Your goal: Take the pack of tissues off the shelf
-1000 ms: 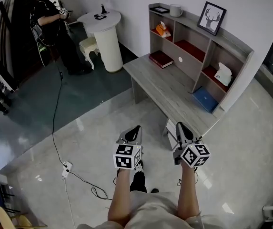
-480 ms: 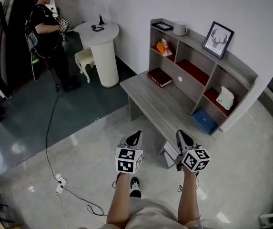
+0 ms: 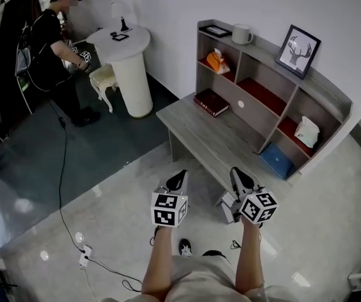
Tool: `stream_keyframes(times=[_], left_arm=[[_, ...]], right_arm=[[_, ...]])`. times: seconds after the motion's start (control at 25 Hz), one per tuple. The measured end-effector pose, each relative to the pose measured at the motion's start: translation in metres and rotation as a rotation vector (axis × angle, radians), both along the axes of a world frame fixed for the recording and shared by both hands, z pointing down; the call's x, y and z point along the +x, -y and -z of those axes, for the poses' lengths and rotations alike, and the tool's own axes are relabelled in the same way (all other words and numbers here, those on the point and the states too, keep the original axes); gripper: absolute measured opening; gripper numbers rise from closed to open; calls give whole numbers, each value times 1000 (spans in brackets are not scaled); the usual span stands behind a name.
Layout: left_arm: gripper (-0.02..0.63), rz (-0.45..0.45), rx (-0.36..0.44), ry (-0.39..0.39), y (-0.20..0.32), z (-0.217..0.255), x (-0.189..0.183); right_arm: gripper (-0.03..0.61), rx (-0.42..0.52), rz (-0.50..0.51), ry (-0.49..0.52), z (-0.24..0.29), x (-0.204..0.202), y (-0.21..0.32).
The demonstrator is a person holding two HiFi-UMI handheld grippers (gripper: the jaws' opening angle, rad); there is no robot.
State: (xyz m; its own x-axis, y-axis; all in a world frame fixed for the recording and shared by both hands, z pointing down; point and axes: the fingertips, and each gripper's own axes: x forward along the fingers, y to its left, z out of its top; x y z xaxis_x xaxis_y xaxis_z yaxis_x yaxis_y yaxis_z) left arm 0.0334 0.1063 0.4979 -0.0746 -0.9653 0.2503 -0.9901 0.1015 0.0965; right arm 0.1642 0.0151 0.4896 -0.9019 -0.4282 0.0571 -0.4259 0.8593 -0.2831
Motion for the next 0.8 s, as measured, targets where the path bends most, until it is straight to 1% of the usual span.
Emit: stream_keyframes(times=[0.28, 0.48, 0.64, 0.8], left_arm=[[8, -26, -5, 2, 12, -2, -24], [8, -50, -25, 7, 30, -4, -34], [8, -55, -42, -15, 47, -11, -45], [8, -58, -41, -44, 78, -19, -58]], right_arm=[[15, -9, 19, -2, -5, -31, 6], [15, -35, 26, 15, -5, -47, 25], [15, -51, 20, -2, -14, -60, 38], [15, -32, 23, -55, -22, -76, 63]])
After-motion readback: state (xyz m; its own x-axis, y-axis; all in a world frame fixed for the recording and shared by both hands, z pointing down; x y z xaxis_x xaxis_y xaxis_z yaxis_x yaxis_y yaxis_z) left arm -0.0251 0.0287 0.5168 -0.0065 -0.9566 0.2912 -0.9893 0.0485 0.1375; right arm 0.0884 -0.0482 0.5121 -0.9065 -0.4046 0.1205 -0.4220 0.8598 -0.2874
